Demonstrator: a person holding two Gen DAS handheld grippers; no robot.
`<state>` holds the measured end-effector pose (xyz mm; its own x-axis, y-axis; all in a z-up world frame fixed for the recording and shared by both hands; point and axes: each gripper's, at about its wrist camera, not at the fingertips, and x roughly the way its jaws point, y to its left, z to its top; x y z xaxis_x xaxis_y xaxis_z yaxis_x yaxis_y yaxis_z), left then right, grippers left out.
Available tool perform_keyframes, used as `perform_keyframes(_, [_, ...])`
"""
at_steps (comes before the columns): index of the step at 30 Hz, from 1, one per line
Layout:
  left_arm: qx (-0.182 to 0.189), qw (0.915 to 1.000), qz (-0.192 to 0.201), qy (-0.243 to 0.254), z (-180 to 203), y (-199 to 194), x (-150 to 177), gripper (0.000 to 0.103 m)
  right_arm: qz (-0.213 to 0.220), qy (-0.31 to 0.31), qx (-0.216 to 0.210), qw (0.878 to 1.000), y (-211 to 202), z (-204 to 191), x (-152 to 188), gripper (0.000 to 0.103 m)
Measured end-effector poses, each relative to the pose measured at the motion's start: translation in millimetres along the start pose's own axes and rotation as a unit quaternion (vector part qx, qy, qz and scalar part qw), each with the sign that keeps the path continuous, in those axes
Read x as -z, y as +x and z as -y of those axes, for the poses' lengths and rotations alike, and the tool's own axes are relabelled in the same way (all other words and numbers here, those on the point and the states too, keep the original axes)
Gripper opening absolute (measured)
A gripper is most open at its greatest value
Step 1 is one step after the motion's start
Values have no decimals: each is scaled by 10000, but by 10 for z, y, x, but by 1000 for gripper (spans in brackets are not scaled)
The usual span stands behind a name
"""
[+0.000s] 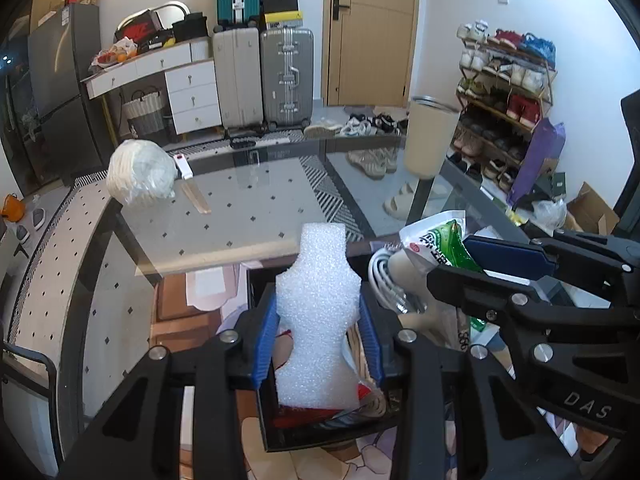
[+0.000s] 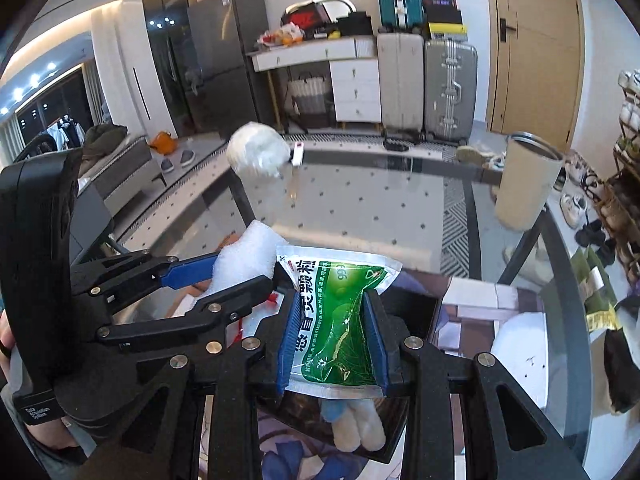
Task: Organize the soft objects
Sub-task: 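Lower the green sachet and white foam into the box and open both tools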
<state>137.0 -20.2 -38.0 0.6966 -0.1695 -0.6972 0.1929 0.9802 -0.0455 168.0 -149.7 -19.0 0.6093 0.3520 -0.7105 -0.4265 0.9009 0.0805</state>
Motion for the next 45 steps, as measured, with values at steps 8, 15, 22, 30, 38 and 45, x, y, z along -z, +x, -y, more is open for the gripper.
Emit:
perform_keyframes(8, [80,9985,-532,-34,10,188,88,37,-308,85,-15,9995,123,31,68,32])
perform_keyframes(15, [-38,9968,-759,236,162,279,186,37,-679,200,-75,9975,262,81,144,35])
perform_keyframes(22, [-12,9966,-746,353,174,248,182,59,-791,364,-124,9961,303,129,170,41])
perform_keyframes(30, [-575,9956,-358,641,238,11,165,86,-344,541,-155,9978,8,158,157,68])
perform_keyframes(38, [-998,9932,363,477,184,-361,263,99,203,344,120,9991,-327,111,315,87])
perform_keyframes(45, [-1118,9901,795,313,85,-540,456,99,1014,439,690,9915,-631,92,517,100])
